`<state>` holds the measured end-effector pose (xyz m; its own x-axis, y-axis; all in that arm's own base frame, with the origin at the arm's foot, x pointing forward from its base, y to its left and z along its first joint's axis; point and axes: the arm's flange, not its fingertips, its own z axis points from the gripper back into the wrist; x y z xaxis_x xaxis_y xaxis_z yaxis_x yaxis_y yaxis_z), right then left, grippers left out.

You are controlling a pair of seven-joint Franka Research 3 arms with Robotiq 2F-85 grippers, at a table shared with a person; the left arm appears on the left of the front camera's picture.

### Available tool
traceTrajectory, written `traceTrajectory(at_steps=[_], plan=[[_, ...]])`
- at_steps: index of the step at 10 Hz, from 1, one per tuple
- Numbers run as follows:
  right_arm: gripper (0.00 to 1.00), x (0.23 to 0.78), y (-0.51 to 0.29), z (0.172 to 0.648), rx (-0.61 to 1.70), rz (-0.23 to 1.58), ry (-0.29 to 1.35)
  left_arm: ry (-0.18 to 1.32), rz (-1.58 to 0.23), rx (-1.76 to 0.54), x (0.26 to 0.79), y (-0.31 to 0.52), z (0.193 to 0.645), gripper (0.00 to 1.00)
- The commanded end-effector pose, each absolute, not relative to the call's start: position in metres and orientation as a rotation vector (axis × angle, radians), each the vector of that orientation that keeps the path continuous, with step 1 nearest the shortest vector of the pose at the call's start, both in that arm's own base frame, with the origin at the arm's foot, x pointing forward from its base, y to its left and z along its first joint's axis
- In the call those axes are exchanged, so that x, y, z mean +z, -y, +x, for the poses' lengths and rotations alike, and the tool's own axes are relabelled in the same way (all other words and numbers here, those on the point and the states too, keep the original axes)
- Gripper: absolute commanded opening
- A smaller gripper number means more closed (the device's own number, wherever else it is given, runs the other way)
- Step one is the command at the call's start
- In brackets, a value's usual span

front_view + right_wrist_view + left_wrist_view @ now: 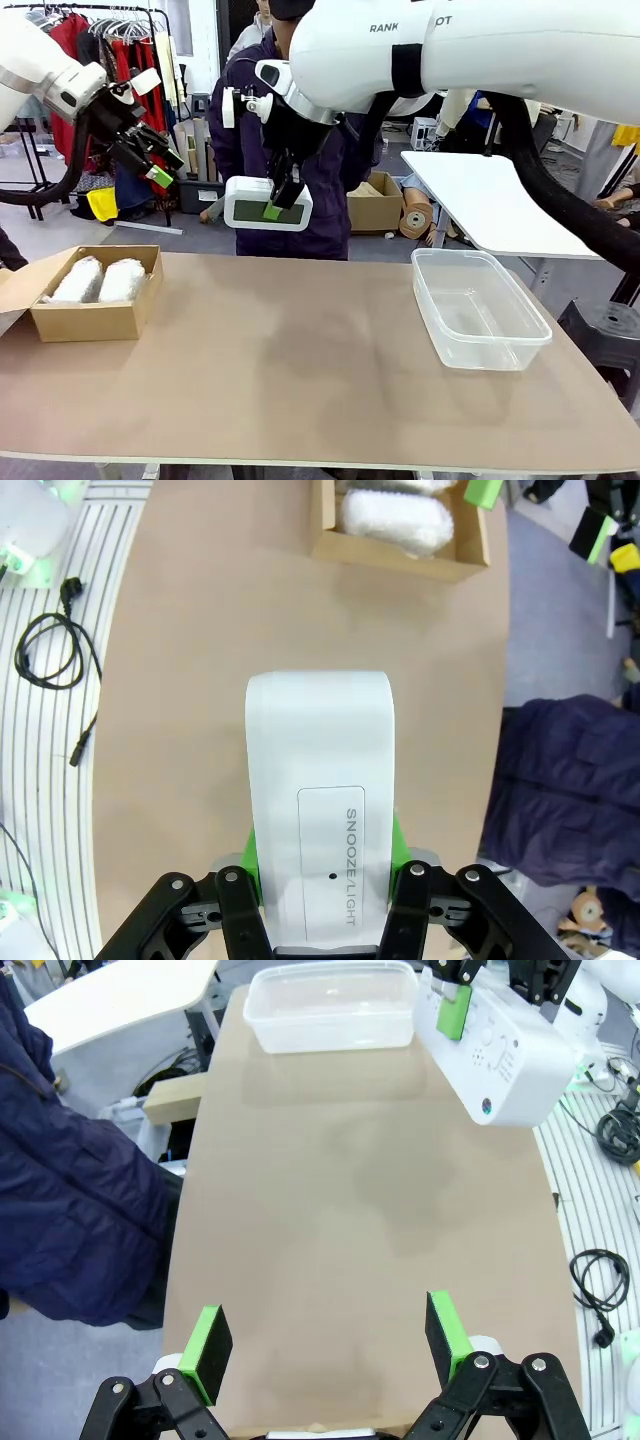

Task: Separate and place wrapped and unwrapped clocks.
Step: If the picked Digital clock is wrapped, place it in the Package Box ; if not, place it in the Organizing box.

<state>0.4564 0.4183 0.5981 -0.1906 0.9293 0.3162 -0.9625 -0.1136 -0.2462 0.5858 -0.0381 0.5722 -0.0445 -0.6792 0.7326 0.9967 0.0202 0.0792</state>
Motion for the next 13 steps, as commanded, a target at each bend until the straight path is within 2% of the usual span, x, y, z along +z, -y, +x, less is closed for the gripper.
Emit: traceTrajectory(at_steps=[1,5,6,7,10,13], plan=[[0.00,0.601,-0.415,0.453,1.710,0.085,0.462,0.709,-0.578,-1.505,0.574,0.037,0.584,1.00],[0.00,0.597,-0.419,0.457,1.703,0.096,0.457,0.709,-0.578,-1.505,0.574,0.037,0.584,1.00],[0.00,0.613,-0.398,0.467,1.554,0.146,0.475,0.709,-0.578,-1.505,0.574,0.037,0.584,1.00],[0.00,0.619,-0.383,0.466,1.333,0.111,0.522,0.709,-0.578,-1.505,0.574,0.037,0.584,1.00],[0.00,0.631,-0.333,0.469,1.090,0.058,0.455,0.709,-0.578,-1.505,0.574,0.037,0.584,1.00],[0.00,0.632,-0.275,0.473,0.800,-0.068,0.356,0.709,-0.578,-1.505,0.574,0.037,0.584,1.00]])
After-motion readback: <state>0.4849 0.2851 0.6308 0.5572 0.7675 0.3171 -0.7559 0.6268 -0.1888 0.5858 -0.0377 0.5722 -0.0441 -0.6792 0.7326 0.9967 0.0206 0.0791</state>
